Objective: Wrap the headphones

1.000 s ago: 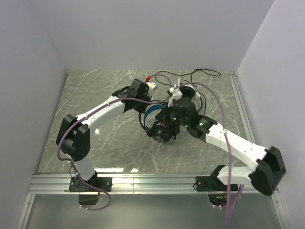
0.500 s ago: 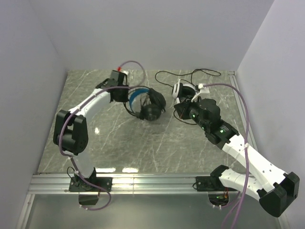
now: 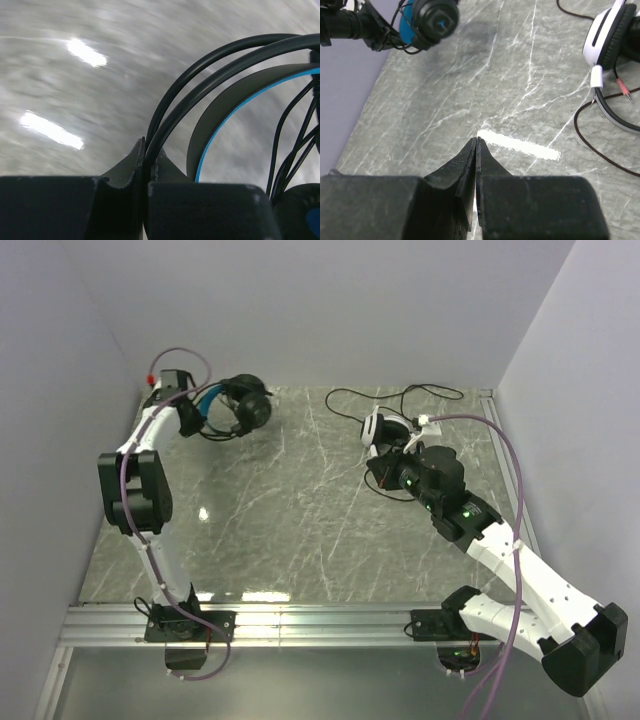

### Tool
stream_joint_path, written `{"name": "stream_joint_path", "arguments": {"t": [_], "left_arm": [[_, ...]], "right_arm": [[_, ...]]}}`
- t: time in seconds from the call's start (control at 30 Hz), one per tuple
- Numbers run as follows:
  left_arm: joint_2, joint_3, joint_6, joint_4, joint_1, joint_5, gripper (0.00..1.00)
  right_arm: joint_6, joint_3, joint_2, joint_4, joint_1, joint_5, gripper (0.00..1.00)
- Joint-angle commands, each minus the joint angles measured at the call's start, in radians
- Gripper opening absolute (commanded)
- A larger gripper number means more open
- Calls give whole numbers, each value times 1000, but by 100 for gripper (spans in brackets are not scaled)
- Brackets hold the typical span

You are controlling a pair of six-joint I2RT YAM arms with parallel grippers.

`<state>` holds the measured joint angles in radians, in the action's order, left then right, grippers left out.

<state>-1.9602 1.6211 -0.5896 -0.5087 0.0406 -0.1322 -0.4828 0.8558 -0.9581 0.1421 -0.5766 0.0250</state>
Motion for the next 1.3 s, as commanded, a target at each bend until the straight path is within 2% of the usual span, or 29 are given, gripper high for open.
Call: {"name": "stream_joint_path", "arguments": {"t": [0.0,0.13,0.33,0.43,0.63,0.7,0.73,0.77,0.8,0.83,0.93,1.07,1.2,1.23,1.27], "left_arm": [[-26,26,-151,85,82,11,0],[-55,7,-202,99,142,-61,0],[-92,-72,-236,160,194,-28,0],[-133,-40,-220,148,209,34,8],[-157,-29,-222,130,209,28,22],[-161,-20,-226,101,211,26,36],[-161,-14,-236,87,211,26,46],[-157,-6,-237,75,211,16,78],[-148,-7,-239,62,209,10,92],[-119,-13,-245,58,208,-3,99],[-40,-62,-262,53,208,-47,99],[30,-104,-320,-4,208,-75,99],[107,-194,-364,55,211,-49,99],[122,-214,-377,61,211,-43,99],[126,-217,-384,55,211,-44,99]], "right_arm": [[-4,-29,27,-24,11,-14,6],[-2,-64,45,-33,9,-10,6],[-5,-90,39,-45,14,-14,6],[0,-98,22,-44,17,6,12],[-5,-93,-30,-39,43,-13,11],[-7,-100,-34,-47,50,-16,11],[-8,-100,-40,-50,60,-16,11],[-7,-98,-45,-49,67,-14,12],[-7,-93,-53,-47,72,-10,14],[-11,-90,-68,-42,76,9,16],[-45,-60,-122,-3,95,61,22],[-91,53,-229,85,127,177,20],[-157,120,-326,155,171,174,19],[-181,115,-335,139,181,164,25],[-198,97,-337,126,191,153,35]]}}
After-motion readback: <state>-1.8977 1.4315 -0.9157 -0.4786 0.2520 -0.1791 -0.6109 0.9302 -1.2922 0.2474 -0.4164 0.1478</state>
